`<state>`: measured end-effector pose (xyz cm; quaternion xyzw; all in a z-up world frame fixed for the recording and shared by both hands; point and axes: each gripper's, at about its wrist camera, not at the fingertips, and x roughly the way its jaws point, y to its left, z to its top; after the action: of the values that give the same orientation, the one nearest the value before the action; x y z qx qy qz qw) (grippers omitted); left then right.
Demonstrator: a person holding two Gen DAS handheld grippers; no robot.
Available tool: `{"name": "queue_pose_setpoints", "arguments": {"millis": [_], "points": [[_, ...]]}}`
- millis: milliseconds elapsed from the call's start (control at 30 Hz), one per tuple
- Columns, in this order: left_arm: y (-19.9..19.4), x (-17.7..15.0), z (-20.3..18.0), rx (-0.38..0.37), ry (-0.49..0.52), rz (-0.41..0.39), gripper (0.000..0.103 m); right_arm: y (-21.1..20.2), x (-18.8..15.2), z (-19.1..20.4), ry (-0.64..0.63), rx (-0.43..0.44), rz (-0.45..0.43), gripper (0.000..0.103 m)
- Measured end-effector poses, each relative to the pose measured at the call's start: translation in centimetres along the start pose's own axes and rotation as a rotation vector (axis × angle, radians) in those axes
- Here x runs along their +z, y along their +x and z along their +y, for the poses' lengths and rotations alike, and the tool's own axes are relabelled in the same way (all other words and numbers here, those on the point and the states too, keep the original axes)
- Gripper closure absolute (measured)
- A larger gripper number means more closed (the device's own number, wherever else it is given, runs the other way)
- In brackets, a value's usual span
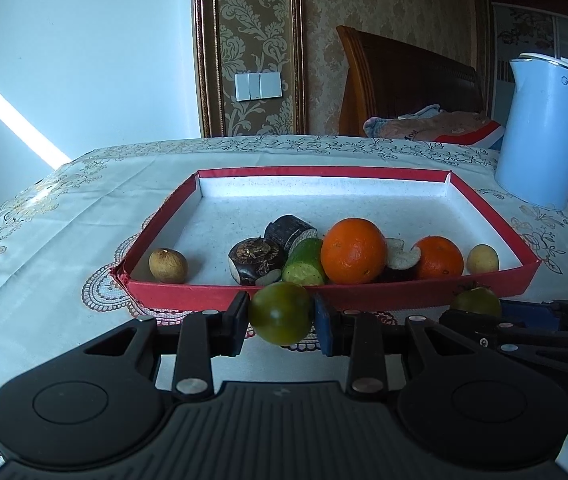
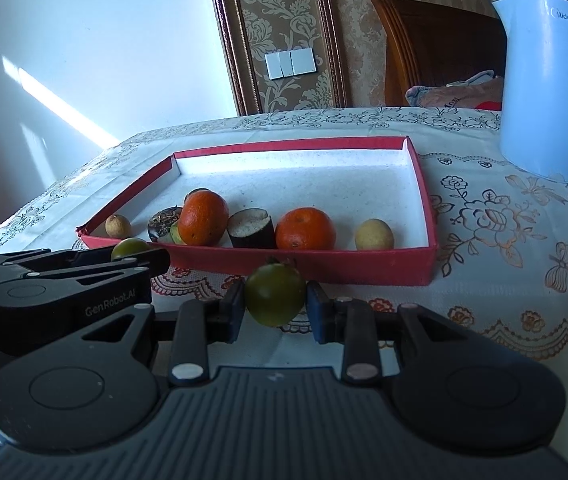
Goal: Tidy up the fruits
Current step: 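Lift and carry green fruits with both grippers over the tray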
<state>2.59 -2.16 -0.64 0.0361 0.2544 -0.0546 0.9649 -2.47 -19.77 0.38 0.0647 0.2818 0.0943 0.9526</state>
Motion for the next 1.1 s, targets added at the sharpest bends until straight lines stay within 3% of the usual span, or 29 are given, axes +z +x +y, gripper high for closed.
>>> {"name": "queue_pose_setpoints", "arguments": {"millis": [700,1100], "points": [[-0.9,1.5,0.2,0.015,-0.012,-0.062,0.07,-0.9,1.4,1.1,-0.036,0.033,-0.044,0.072],[0.7,4.1,3.7,0.074,-0.056,-0.084,0.07,-0.4,4.3,-0.4,-0.064,0.018,-0.088,0.072]]}}
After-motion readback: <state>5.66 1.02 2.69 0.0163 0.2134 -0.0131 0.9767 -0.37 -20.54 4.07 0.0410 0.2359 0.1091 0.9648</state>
